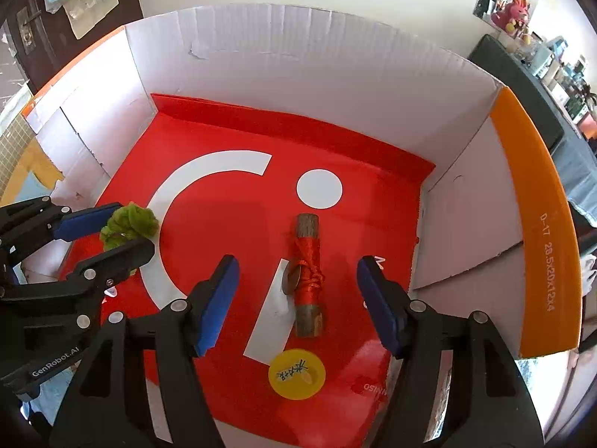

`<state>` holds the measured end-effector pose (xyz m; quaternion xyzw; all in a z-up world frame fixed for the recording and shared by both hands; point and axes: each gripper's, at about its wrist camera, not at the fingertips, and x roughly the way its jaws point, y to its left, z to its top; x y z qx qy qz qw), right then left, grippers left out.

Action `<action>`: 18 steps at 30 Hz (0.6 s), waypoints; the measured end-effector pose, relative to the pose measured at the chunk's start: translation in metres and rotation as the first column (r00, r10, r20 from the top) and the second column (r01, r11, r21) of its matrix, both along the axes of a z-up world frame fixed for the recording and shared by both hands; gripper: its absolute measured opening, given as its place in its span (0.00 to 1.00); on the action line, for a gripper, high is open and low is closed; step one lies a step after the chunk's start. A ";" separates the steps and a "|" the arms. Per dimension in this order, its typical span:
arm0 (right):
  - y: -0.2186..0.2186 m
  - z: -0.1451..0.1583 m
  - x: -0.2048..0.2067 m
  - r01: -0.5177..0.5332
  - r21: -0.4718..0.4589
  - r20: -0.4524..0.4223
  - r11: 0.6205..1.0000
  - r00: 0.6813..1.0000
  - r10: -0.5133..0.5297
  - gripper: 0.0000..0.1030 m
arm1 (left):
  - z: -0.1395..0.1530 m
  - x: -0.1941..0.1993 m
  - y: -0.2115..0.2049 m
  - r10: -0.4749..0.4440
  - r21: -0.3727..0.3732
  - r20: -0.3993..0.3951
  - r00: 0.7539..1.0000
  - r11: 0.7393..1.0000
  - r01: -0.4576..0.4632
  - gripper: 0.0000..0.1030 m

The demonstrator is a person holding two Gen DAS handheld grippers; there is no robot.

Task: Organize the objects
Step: 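Open left tool on the green yarn while right tool releases the red stick, then withdraw both open tools from the box back over the towel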

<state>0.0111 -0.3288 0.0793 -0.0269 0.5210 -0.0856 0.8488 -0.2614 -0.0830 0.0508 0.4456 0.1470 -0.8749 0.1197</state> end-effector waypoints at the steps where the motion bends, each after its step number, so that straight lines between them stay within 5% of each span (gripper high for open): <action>1: 0.001 0.000 -0.001 -0.001 0.000 -0.001 1.000 1.000 0.001 0.63 | 0.000 0.000 0.000 0.000 0.000 0.000 1.000 1.000 0.000 0.38; 18: -0.023 0.002 0.011 0.003 0.023 0.021 1.000 1.000 -0.003 0.63 | 0.004 0.000 0.001 0.000 0.002 -0.012 1.000 1.000 0.000 0.38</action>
